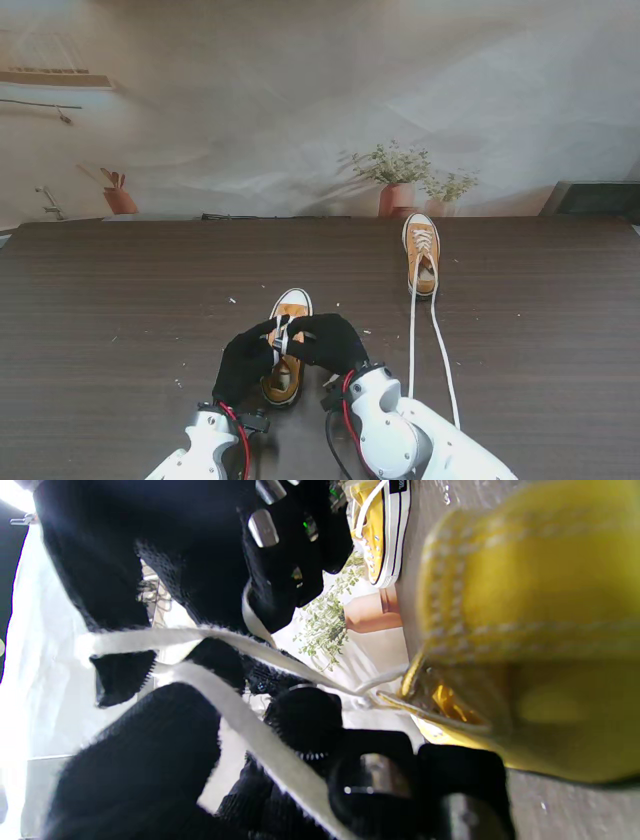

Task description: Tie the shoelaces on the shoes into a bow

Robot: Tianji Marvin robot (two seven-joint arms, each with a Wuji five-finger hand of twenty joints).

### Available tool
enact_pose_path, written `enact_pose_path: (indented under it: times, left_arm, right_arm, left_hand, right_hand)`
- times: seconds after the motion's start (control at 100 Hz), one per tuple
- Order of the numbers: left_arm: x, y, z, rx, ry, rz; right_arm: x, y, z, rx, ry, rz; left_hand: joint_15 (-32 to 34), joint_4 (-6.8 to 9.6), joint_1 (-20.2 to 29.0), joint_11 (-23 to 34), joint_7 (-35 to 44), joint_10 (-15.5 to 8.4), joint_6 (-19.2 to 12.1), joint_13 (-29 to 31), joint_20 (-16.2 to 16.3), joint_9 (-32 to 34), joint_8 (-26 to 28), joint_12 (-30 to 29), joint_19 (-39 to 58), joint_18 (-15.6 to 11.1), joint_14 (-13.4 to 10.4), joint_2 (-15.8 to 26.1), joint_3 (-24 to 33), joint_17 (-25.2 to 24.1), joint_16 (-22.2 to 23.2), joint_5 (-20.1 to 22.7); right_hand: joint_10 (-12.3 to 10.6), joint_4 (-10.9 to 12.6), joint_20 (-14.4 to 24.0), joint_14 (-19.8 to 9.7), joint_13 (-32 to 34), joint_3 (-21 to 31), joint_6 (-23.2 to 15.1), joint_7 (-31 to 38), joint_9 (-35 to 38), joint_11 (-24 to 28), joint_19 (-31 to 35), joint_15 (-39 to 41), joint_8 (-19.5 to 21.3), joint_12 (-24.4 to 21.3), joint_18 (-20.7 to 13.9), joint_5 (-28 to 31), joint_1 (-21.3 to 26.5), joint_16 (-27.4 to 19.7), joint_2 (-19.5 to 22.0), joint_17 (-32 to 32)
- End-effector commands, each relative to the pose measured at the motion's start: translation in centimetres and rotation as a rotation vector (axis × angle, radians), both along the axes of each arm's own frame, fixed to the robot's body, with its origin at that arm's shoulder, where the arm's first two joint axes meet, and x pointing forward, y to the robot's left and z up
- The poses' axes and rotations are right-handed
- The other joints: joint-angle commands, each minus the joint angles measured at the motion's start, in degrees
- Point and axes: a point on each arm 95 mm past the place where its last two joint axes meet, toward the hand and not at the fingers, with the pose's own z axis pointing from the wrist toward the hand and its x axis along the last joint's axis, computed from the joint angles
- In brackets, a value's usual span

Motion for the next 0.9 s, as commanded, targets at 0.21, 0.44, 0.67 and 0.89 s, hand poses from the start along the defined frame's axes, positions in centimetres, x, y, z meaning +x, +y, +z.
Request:
enact_pose_path:
  times: [0.21,0.44,0.67,0.89]
  left_arm:
    - [-0.43,-0.07,0.83,0.102,-0.037,0.038]
    - [-0.72,-0.06,1.06,0.192,-0.089,0.050]
    - [-0.94,-0.09,1.17,0.290,-0.140,0.052]
    - [-0.80,0.03,1.05,0.362,-0.180,0.067]
  right_arm:
    - [-0.06,0.23,0.51,-0.054,-0.014,0.025]
    - [0.14,0.28,0.49,-0.096,-0.005,0.025]
    - [0.49,0.27,0.29,-0.117,-0.004,0.009]
    - [0.19,0.39,0.29,-0.122,0.008,0.007]
  left_hand:
    - [1.04,-1.66,-0.37,-0.36,-1.12,2.98,-11.21,0.76,0.38,1.99,-1.41,-0.34,14.32,-5.15,-0.72,-3.25,0.55,0.97,-1.41,-0.38]
    - [1.15,-1.60,-0.01,-0.34,-0.95,2.96,-11.01,0.76,0.73,2.29,-1.34,-0.54,14.32,-5.31,-0.83,-3.39,0.35,1.00,-1.28,0.11]
    - [1.31,-1.56,0.25,-0.40,-0.82,2.62,-10.92,0.77,1.03,2.60,-1.28,-0.73,14.32,-5.76,-1.26,-3.72,0.30,1.07,-1.16,0.48]
    - [1.37,-1.57,0.25,-0.41,-0.68,2.34,-11.02,0.77,1.22,2.83,-1.22,-0.88,14.32,-6.33,-1.74,-3.95,0.35,1.11,-1.09,0.84]
  right_hand:
    - [1.31,-0.60,-1.88,-2.88,0.63,1.68,1.91,3.44,-1.87,-0.05,16.43,3.45,5.21,-0.38,-2.13,2.03,1.75,-1.73,-3.91,1.31]
    - [1.52,-0.58,-5.55,-2.50,0.59,2.89,1.19,3.57,-4.66,-0.47,16.43,2.90,8.81,-0.99,-2.72,2.06,3.79,-4.62,-6.34,0.99]
    - [1.28,0.37,-9.29,-2.39,0.57,5.90,0.23,3.92,-6.40,-0.42,16.39,2.15,10.40,-1.17,-3.18,2.75,7.76,-6.11,-10.13,0.60]
    - [1.10,-6.85,-11.64,-1.82,0.57,11.24,-1.19,11.54,-9.43,-0.64,14.10,-0.06,3.22,-1.30,-2.13,1.35,14.52,-8.21,-18.25,0.22]
